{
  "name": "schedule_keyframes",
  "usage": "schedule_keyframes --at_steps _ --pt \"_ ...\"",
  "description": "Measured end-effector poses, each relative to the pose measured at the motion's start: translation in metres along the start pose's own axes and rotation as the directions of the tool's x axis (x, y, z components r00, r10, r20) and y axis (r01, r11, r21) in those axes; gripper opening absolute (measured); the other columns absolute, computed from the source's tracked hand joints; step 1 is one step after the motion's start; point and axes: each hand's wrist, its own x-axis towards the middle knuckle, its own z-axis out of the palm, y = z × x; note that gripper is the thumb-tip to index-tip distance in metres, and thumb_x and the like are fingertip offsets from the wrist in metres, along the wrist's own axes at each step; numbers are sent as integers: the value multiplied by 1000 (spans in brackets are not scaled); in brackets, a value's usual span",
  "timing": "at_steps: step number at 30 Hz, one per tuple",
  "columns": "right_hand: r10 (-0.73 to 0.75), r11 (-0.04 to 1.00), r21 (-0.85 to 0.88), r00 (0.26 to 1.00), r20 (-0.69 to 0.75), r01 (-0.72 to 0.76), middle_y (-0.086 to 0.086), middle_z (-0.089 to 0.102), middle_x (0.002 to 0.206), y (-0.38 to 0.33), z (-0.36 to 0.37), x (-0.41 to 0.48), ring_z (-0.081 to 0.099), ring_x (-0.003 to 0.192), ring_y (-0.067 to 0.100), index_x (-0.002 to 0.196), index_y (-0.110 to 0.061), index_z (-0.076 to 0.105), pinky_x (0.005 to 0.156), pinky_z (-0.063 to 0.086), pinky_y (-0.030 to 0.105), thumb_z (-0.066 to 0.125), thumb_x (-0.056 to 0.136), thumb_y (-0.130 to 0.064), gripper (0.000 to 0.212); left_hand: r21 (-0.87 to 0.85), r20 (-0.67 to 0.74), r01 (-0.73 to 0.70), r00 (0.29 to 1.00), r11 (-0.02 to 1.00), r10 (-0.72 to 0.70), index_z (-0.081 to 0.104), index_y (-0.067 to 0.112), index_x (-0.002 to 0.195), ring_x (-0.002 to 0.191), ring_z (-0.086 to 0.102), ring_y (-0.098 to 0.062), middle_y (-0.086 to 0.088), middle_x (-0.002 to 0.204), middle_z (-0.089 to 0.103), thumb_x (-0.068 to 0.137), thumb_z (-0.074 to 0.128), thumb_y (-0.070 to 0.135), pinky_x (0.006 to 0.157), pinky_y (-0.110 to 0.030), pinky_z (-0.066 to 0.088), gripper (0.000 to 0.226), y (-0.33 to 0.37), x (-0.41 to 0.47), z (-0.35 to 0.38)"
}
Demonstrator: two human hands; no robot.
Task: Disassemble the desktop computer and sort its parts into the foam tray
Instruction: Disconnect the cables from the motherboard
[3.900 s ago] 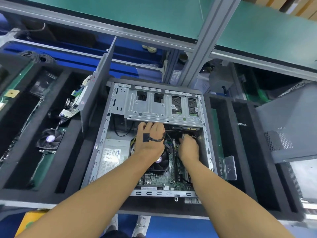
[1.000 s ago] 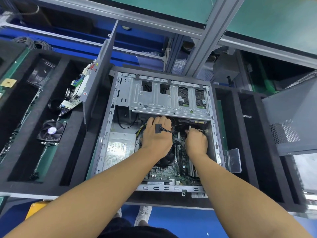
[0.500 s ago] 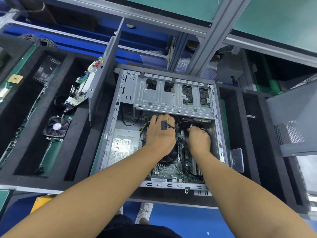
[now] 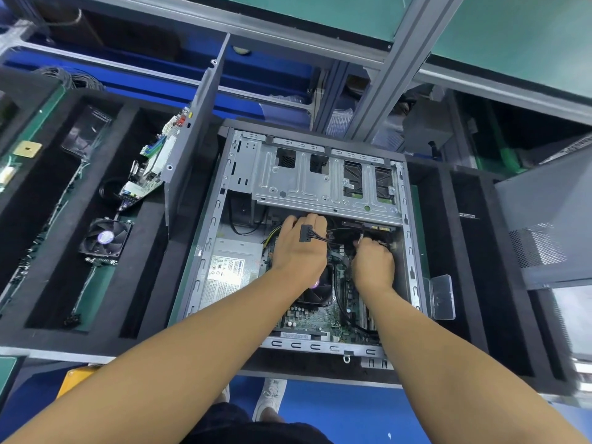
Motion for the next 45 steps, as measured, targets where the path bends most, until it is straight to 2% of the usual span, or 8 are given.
schedule_keyframes --at_steps 6,17,21,24,26,30,37,45 --pt "-69 995 -74 997 15 70 8 67 101 -1 -6 -3 67 94 25 103 -9 61 67 48 31 52 98 -9 10 -289 -43 118 990 950 -136 51 20 92 84 38 -16 10 90 48 85 53 8 74 -34 40 14 2 -8 -4" --pt "128 930 331 985 112 -159 18 67 102 -1 -19 -6 65 91 33 106 0 61 66 49 35 46 97 1 17 97 -48 -295 953 951 300 48 18 98 84 40 -20 0 93 48 100 38 25 74 -32 25 12 14 -9 -10" --pt "371 352 811 865 338 -468 12 61 91 5 -28 -18 57 82 25 105 0 61 62 47 29 44 92 3 22 -67 41 -411 909 909 414 32 23 89 76 41 -21 7 81 37 99 46 30 67 -32 27 18 24 -14 -15" --pt "203 -391 647 625 754 -654 9 53 61 7 -36 -19 56 59 22 75 -5 49 57 50 31 37 102 -12 31 -120 264 -505 814 855 518 34 24 94 82 53 -23 9 84 42 92 57 35 62 -35 40 26 20 -16 -18" --pt "61 -519 535 596 801 -666 2 49 50 7 -34 -17 47 44 17 68 -13 48 48 39 26 39 102 -20 36 -51 410 -639 688 768 599 46 23 102 96 55 -18 4 99 54 88 63 36 77 -36 47 25 17 -12 -20" --pt "-26 -480 499 580 814 -722 5 51 63 4 -33 -3 49 52 19 73 -10 50 52 40 29 40 101 -18 31 -19 521 -714 590 700 616 66 31 87 100 51 -7 15 98 61 89 47 18 98 -35 31 23 21 5 -20" --pt "52 -482 449 487 872 -752 6 43 64 1 -35 22 34 28 10 73 -8 44 26 28 16 36 102 -5 31 216 470 -522 797 825 380 63 20 105 106 54 -23 0 109 58 84 55 10 90 -37 38 25 25 30 -6" --pt "151 -93 520 504 851 -849 -2 42 41 1 -21 19 22 25 9 66 -16 46 32 10 13 38 103 -17 38 221 702 -507 676 833 225 62 16 116 101 61 -25 -3 117 63 90 38 37 79 -36 51 41 42 59 0"
